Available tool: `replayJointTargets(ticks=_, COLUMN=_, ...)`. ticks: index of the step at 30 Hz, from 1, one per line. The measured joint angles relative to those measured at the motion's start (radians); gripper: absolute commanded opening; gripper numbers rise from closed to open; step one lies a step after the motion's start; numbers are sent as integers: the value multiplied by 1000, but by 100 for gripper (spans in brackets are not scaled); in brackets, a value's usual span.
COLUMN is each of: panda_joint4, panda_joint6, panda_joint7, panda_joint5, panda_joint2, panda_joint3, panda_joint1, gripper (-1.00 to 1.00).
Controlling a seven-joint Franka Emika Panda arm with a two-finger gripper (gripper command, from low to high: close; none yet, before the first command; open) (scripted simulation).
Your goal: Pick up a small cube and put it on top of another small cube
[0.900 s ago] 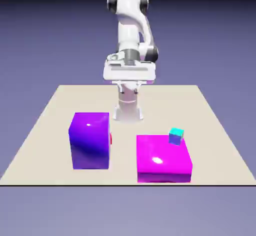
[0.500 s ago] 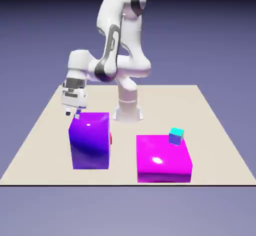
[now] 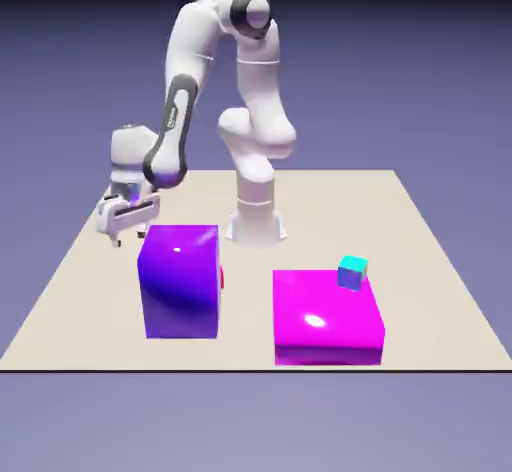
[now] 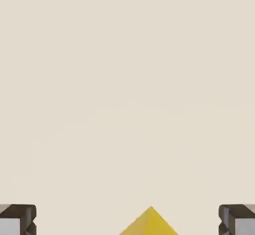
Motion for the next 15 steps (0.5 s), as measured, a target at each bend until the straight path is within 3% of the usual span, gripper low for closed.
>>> replayJointTargets(ticks=15, panda_joint4=-11, panda_joint6=-29, panda_joint7=652, panda_joint5=-68, panda_joint2=102, panda_joint3=277, panda_joint1=-332, gripper=0)
